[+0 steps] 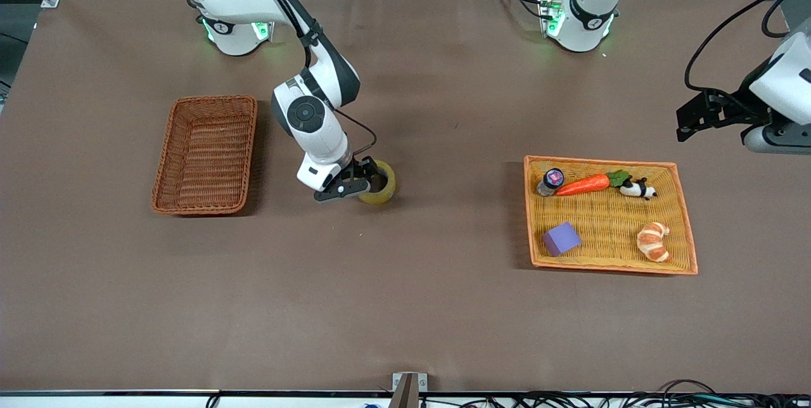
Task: Move tape to another basket
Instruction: 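Grasp the tape with the right gripper while the left gripper withdraws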
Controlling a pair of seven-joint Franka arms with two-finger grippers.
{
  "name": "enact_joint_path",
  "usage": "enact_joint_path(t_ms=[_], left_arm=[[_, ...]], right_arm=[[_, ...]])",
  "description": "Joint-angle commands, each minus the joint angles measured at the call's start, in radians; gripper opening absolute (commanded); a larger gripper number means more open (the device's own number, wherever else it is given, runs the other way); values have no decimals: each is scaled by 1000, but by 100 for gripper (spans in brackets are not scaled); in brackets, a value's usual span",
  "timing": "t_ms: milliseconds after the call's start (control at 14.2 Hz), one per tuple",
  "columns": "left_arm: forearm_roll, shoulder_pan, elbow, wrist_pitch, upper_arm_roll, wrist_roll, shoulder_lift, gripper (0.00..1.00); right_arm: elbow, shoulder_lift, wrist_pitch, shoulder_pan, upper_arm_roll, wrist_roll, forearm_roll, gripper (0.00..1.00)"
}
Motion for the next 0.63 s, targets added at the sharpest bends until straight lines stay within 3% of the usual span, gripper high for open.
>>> enact_joint_path(t_ms=[0,141,212,282,423,564], left_arm=[[-7,5,-14,-7,-4,35,-18,100],[-7,17,-13,-7,-2,34,-17,100],[-8,27,-13,-7,-2,34,-15,100],[-7,27,-13,-7,-2,31,-17,100],[-10,30,-13,-39,-7,34,-28,100],[0,27,-14,-65,-5,35,-66,100]], right_arm=[[-5,64,97,33,-14,8,-18,86],[1,52,65,33,-14,6,-18,28],[4,44,33,32,-17,8,-18,10],[17,30,-14,25,-25,8,-18,2],[100,6,-199,25,-39,26,-16,0],[261,-2,-447,16,-40,113,-16,0]])
